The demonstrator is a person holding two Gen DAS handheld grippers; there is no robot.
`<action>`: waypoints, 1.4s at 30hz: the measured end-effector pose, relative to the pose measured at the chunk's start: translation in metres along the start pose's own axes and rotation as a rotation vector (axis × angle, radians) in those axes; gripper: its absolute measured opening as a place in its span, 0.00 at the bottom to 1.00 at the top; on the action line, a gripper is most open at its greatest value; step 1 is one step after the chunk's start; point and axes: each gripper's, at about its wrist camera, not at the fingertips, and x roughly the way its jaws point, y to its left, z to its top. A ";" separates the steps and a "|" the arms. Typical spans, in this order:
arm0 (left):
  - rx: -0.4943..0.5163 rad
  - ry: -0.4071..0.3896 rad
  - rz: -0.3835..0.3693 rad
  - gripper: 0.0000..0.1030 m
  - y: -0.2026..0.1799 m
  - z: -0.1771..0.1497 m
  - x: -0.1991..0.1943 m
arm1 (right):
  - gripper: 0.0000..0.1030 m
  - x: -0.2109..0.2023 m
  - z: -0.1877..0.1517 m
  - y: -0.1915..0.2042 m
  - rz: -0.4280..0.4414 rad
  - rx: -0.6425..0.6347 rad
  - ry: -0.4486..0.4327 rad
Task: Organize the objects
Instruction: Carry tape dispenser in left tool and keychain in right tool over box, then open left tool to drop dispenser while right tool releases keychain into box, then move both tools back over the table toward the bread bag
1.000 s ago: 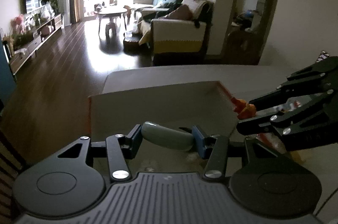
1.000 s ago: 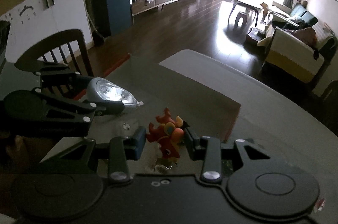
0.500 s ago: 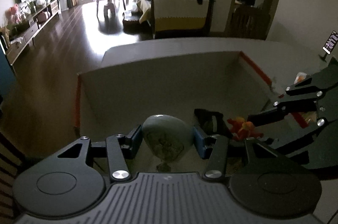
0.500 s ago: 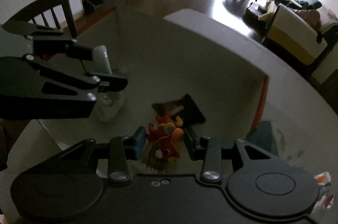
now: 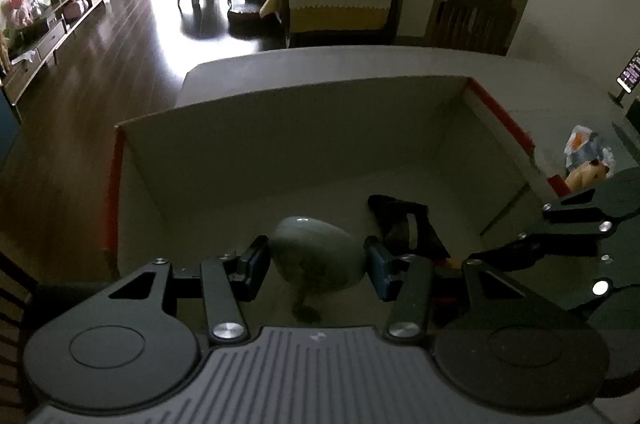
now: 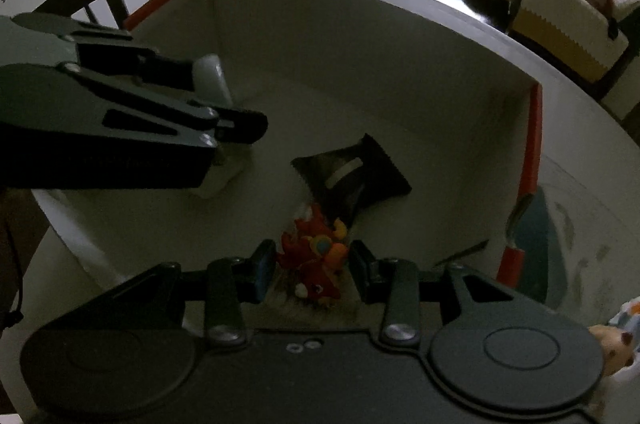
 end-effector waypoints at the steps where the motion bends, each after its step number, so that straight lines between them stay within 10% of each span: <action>1: 0.002 0.010 0.001 0.49 -0.001 0.002 0.001 | 0.42 -0.001 0.000 -0.001 0.003 0.002 -0.004; 17: -0.045 0.048 0.010 0.62 -0.001 -0.004 -0.013 | 0.60 -0.054 -0.014 -0.007 0.081 0.014 -0.111; 42: -0.042 -0.130 -0.023 0.70 -0.087 -0.025 -0.122 | 0.72 -0.161 -0.091 -0.043 0.135 0.045 -0.301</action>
